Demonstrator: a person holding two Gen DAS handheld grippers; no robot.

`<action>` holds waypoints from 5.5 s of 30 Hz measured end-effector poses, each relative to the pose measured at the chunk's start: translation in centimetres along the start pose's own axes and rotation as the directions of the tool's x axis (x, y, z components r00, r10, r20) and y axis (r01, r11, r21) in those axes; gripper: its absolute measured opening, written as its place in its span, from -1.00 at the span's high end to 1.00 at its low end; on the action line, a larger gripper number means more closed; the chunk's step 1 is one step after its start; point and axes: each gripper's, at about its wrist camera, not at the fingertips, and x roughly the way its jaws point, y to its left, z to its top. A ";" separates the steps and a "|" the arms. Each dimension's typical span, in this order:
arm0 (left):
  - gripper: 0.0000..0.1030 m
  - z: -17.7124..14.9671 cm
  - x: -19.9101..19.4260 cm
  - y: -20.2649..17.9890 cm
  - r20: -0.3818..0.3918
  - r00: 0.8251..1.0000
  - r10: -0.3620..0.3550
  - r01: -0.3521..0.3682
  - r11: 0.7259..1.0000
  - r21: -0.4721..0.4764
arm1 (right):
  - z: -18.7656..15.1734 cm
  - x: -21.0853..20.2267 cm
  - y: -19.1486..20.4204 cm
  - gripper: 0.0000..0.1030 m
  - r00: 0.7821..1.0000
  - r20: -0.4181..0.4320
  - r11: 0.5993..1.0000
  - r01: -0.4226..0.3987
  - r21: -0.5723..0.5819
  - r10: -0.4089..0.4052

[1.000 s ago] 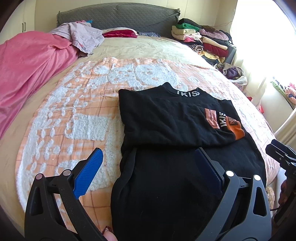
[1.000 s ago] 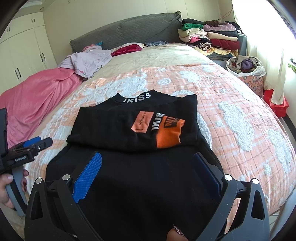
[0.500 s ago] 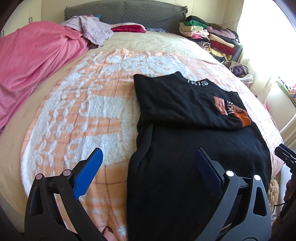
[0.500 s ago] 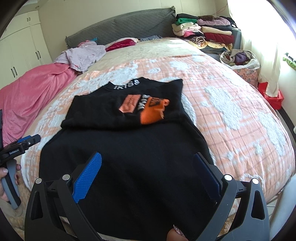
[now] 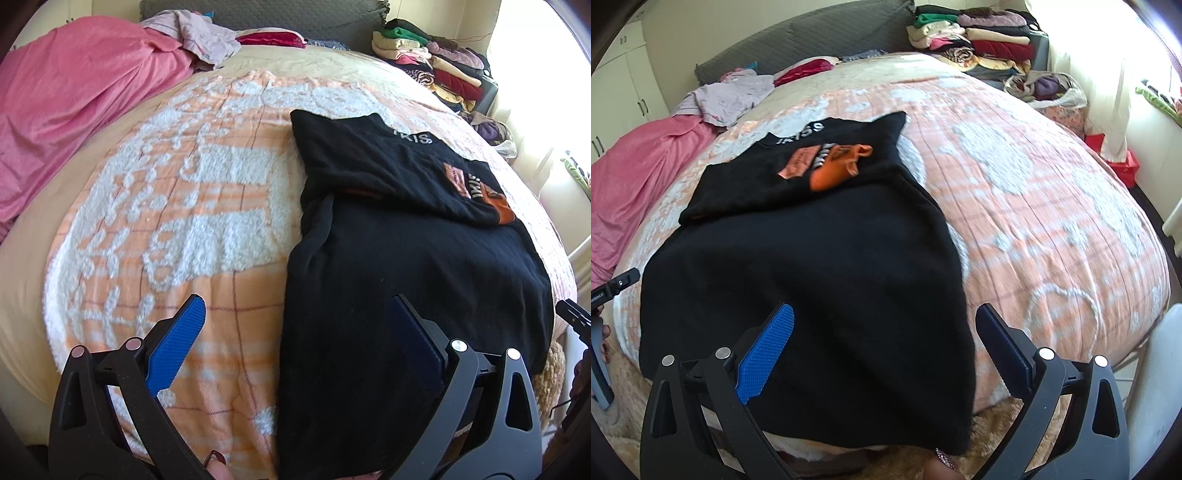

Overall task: Fold small clothes
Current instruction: 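Move both tools toward the hem of the black sweatshirt, then grasp the sweatshirt hem with the right tool while the left tool grasps it too, then lift the hem with both tools and fold it toward the collar, then lower the folded hem onto the shirt and open both tools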

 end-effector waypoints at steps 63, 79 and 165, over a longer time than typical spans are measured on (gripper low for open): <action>0.71 -8.7 -1.1 2.5 -0.170 0.962 -0.216 0.196 0.973 -0.124 | -4.9 1.1 -5.1 0.43 0.970 -0.148 0.981 -0.182 0.066 0.190; 0.96 -8.7 -2.8 3.0 -0.150 0.953 -0.265 0.241 0.957 -0.160 | -2.6 -2.4 -3.7 0.86 0.945 -0.027 0.945 -0.326 0.038 0.327; 0.96 13.4 -1.8 2.2 0.223 0.930 -0.293 0.329 0.932 -0.149 | 17.5 0.4 -2.0 0.86 0.921 0.235 0.945 -0.326 0.035 0.309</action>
